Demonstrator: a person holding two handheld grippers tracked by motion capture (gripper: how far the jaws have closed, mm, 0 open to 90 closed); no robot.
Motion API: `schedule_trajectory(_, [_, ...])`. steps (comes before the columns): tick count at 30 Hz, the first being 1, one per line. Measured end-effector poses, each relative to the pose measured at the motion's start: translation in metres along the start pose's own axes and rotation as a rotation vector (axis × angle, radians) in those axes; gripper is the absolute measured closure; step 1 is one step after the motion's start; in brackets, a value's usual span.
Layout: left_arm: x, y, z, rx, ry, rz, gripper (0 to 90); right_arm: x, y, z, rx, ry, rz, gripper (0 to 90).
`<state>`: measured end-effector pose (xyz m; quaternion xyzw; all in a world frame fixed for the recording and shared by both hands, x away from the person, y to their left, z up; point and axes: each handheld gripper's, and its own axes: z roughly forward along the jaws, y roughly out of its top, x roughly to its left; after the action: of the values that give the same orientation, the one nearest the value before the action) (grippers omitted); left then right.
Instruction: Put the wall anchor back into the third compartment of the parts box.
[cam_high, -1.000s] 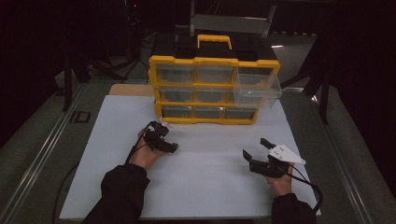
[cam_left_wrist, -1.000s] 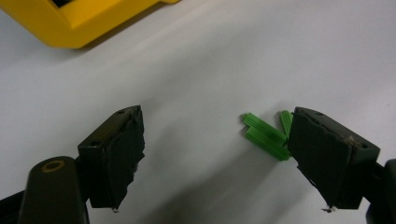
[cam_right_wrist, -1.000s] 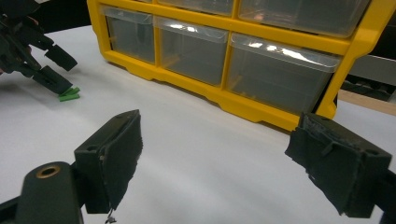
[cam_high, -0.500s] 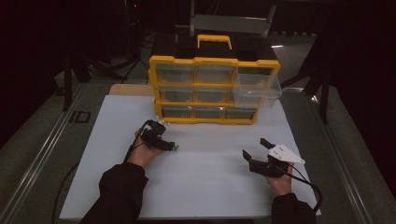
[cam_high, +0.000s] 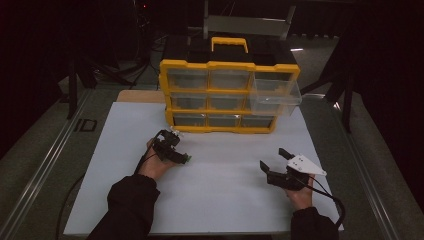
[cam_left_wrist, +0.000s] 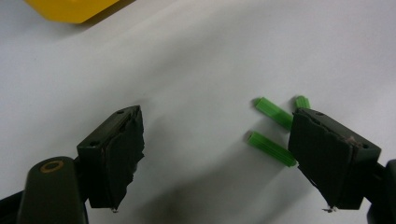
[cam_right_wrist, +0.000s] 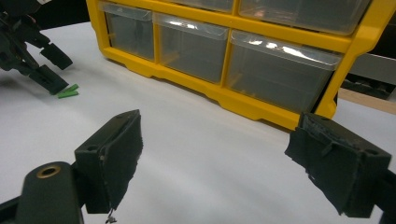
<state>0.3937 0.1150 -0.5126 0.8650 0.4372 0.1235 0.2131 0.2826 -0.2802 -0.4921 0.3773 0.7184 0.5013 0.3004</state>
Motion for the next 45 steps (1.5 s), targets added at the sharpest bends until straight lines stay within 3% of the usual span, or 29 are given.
schedule_trajectory(7, [0.004,-0.003,-0.004,0.016,-0.022,0.000,26.4,0.000,0.000,0.000,0.000,0.004,0.007,15.6])
schedule_trajectory(18, [0.003,0.001,-0.008,0.050,-0.063,0.043,56.6,-0.001,0.000,0.000,0.003,0.003,0.013,15.7])
schedule_trajectory(27, [0.002,0.004,-0.009,0.090,-0.090,0.070,74.0,-0.001,0.000,0.000,0.002,0.006,0.014,15.8])
schedule_trajectory(32, [0.001,0.008,-0.008,0.115,-0.090,0.081,76.2,0.000,0.000,0.000,0.002,0.012,0.017,15.8])
schedule_trajectory(39, [0.004,0.009,-0.007,0.126,-0.130,0.060,84.5,0.000,0.000,0.000,-0.003,0.019,0.021,16.0])
schedule_trajectory(45, [0.009,0.010,-0.006,0.132,-0.162,0.067,85.0,0.000,0.000,0.000,-0.009,0.027,0.020,16.0])
